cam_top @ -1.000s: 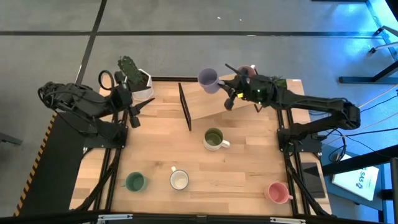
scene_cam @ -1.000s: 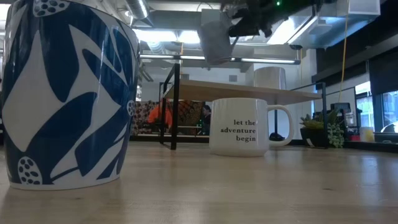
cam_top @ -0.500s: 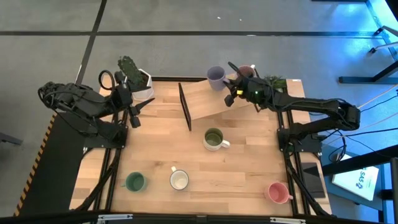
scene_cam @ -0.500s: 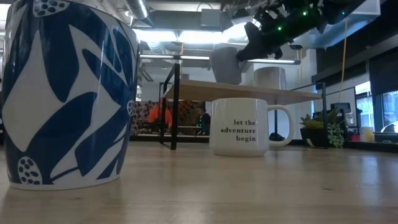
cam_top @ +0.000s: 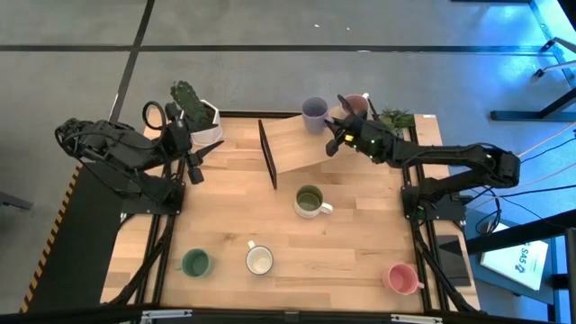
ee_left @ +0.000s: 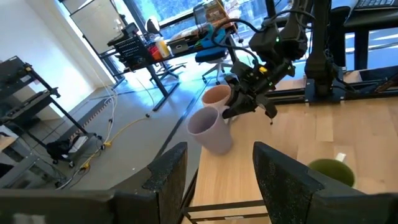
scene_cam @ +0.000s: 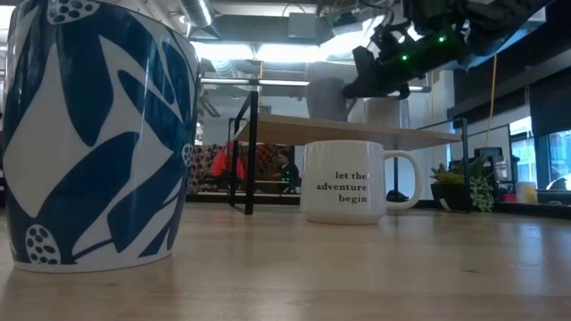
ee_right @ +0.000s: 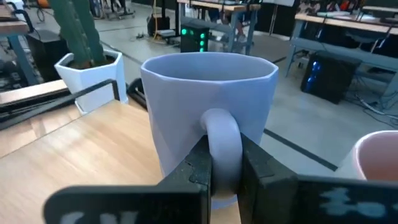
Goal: Place coffee mugs
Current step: Put the purple mug on the shelf
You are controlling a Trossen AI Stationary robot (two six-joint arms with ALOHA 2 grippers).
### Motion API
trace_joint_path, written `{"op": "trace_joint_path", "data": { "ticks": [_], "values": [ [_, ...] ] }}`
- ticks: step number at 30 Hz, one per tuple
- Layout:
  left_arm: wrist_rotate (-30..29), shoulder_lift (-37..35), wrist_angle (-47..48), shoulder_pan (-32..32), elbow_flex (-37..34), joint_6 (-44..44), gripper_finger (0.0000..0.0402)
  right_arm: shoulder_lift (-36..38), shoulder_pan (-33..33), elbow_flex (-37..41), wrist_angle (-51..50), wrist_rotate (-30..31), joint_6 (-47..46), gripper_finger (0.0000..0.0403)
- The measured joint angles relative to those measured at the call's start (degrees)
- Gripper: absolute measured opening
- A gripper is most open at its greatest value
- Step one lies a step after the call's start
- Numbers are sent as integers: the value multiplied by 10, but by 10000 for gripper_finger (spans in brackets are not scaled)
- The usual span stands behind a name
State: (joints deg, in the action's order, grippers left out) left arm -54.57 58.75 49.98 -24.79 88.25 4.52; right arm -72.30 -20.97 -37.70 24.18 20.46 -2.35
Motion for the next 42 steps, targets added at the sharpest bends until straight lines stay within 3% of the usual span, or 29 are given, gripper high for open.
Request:
{"op": "trace_joint_path", "data": {
  "ticks": [12, 20, 31, 39, 42],
  "values": [
    [0, 0, 0, 0, 0, 0, 178, -21, 0, -2, 3, -5, 12, 26],
    [0, 0, 0, 0, 0, 0, 178, -22, 0, -1, -3, -20, 12, 111],
    [0, 0, 0, 0, 0, 0, 178, 6, 0, -1, -11, -35, 13, 181],
    [0, 0, 0, 0, 0, 0, 178, 73, 2, -1, -105, -36, 10, 186],
    [0, 0, 0, 0, 0, 0, 178, 82, 24, -1, -107, -32, 14, 161]
  ]
}}
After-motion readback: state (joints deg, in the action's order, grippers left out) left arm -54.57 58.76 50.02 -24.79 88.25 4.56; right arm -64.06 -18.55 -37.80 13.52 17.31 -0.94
